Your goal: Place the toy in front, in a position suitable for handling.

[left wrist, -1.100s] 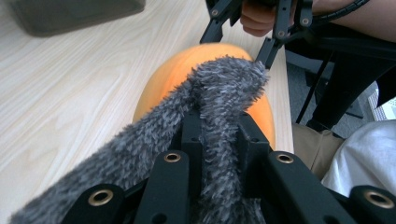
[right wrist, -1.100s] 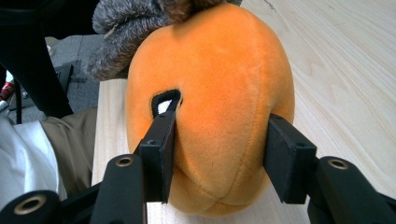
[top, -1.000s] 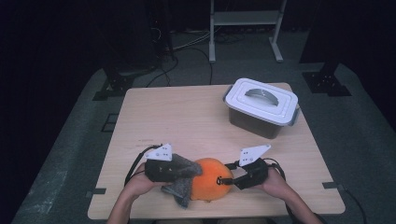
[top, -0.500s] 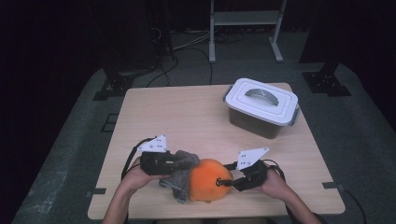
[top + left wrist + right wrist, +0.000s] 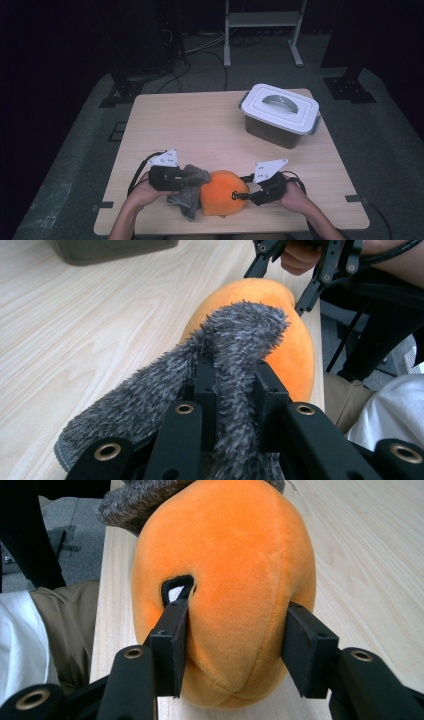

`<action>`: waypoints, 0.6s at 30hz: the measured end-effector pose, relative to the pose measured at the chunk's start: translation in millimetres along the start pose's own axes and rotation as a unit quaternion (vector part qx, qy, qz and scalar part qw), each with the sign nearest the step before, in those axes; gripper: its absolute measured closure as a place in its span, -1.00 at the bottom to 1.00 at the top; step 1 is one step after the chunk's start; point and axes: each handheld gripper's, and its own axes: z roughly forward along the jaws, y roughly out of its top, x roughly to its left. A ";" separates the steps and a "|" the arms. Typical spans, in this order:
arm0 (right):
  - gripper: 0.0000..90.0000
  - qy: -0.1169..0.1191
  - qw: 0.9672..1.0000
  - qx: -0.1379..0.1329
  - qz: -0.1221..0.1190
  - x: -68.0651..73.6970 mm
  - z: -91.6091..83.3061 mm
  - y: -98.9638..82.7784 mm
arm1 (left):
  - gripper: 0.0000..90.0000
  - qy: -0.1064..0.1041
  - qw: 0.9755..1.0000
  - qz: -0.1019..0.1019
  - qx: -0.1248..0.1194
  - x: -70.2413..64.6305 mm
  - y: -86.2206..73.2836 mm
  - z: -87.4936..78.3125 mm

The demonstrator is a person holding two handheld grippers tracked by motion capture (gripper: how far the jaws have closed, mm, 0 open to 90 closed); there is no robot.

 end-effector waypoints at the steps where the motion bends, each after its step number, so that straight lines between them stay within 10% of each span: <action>1: 0.06 0.000 1.000 0.000 0.000 0.0 0.0 0.0 | 0.70 -0.001 1.000 0.000 -0.002 -0.4 1.1 0.4; 9: 0.02 -0.001 1.000 -0.001 0.000 2.2 0.3 1.5 | 0.70 -0.010 1.000 0.028 0.009 -6.0 24.3 19.2; 18: -0.35 0.010 0.999 -0.010 0.035 -8.4 -9.1 3.7 | 0.70 -0.020 1.000 0.016 0.014 -5.8 10.4 16.6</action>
